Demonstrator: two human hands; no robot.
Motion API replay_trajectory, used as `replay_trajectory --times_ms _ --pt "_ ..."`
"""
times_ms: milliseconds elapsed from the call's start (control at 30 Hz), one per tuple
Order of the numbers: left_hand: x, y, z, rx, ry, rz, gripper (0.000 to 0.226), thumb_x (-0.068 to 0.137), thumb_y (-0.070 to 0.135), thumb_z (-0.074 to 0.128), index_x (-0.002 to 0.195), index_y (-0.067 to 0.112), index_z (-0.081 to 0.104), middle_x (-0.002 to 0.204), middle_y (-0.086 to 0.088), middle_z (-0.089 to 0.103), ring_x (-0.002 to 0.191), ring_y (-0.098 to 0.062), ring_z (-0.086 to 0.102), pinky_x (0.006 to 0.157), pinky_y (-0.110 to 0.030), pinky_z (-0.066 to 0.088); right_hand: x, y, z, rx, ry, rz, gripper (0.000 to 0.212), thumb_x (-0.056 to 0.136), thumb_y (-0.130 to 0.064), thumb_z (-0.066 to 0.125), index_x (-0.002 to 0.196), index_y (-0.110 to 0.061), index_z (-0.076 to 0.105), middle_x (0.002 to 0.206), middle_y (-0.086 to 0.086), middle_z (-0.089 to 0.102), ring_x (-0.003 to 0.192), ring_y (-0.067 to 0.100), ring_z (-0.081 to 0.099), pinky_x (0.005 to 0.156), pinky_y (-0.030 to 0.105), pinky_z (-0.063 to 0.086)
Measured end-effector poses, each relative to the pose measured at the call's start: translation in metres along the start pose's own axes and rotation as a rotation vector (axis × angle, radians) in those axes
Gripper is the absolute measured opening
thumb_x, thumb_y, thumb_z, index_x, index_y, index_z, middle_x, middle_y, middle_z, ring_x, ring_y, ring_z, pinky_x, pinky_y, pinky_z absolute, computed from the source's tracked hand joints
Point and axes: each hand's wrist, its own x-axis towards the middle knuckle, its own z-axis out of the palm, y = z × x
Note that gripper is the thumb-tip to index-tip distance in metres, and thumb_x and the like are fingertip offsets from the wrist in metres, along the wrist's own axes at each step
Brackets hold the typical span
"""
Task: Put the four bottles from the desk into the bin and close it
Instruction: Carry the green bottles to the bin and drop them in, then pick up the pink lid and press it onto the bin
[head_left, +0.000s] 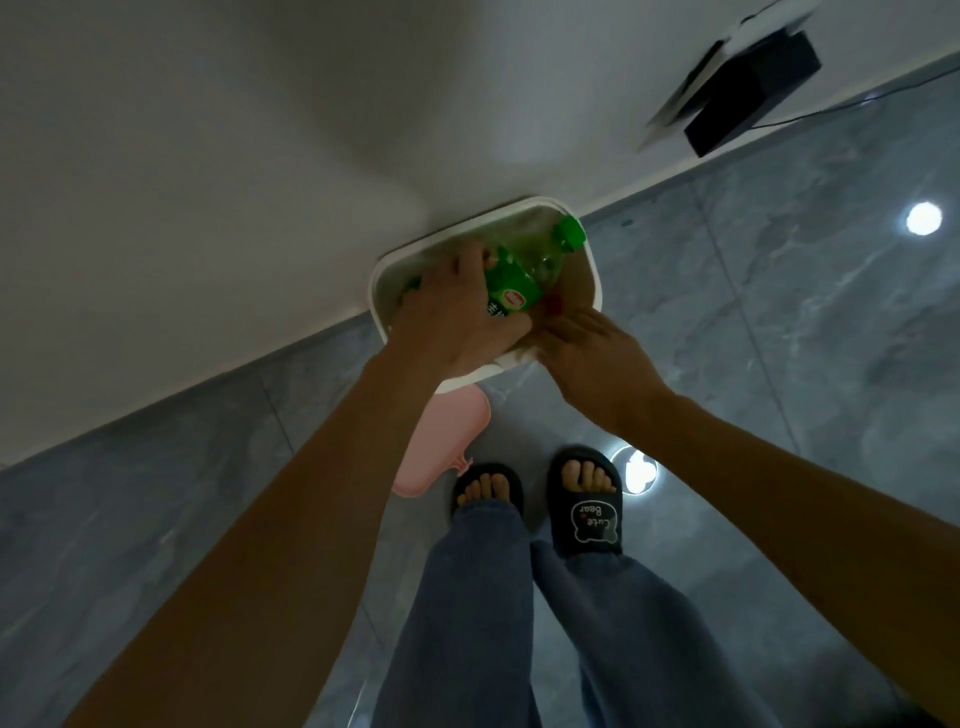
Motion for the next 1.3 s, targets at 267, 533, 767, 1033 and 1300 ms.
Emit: replay_trajectory --times_ms 267,533,767,1033,1300 --pt "0.026 -0.018 0.046 0.118 -0.096 0.007 0.074 0.084 0.044 0.074 0.144 0.017 0.042 0.142 -0.014 0.042 0.130 -0.035 0.045 0.108 -0.050 0.042 -0.002 0.016 0.016 0.017 0.039 -0.057 0.036 0.092 -0.011 0.060 0.127 -0.017 0.065 0.120 0.005 0.068 0.115 0.025 0.059 0.107 0.037 0.042" --pt "0.017 -0.033 0.049 0.017 -0.088 0.008 0.077 0.083 0.045 0.072 0.149 0.022 0.041 0.148 -0.013 0.046 0.135 -0.034 0.045 0.114 -0.047 0.037 0.000 0.013 0.009 -0.008 0.062 -0.075 0.028 0.088 -0.009 0.067 0.115 -0.014 0.070 0.108 0.008 0.072 0.101 0.028 0.065 0.093 0.039 0.049" --pt "-0.056 -0.044 0.028 -0.185 0.310 0.009 0.026 0.091 0.026 0.058 0.116 0.023 0.062 0.109 0.001 0.063 0.097 -0.017 0.060 0.075 -0.022 0.049 -0.004 -0.009 -0.001 0.040 0.045 -0.054 0.037 0.090 -0.009 0.062 0.126 -0.013 0.063 0.124 0.008 0.065 0.114 0.027 0.059 0.095 0.038 0.049" --pt "-0.152 -0.091 0.122 -0.372 0.449 -0.460 0.006 0.089 0.025 0.060 0.095 0.026 0.061 0.079 0.007 0.067 0.066 -0.008 0.063 0.062 -0.024 0.052 -0.025 -0.058 0.063 0.015 -0.182 -0.370 0.039 0.082 -0.012 0.061 0.120 -0.023 0.063 0.117 0.002 0.064 0.096 0.022 0.061 0.071 0.033 0.054" --pt "-0.145 -0.141 0.245 -0.239 0.173 -0.499 0.026 0.090 0.017 0.064 0.116 0.019 0.059 0.117 -0.006 0.062 0.108 -0.029 0.059 0.076 -0.042 0.055 0.012 -0.069 0.186 -0.158 -0.403 -0.305 0.049 0.086 -0.020 0.058 0.133 -0.012 0.047 0.135 0.009 0.051 0.125 0.030 0.048 0.101 0.038 0.042"
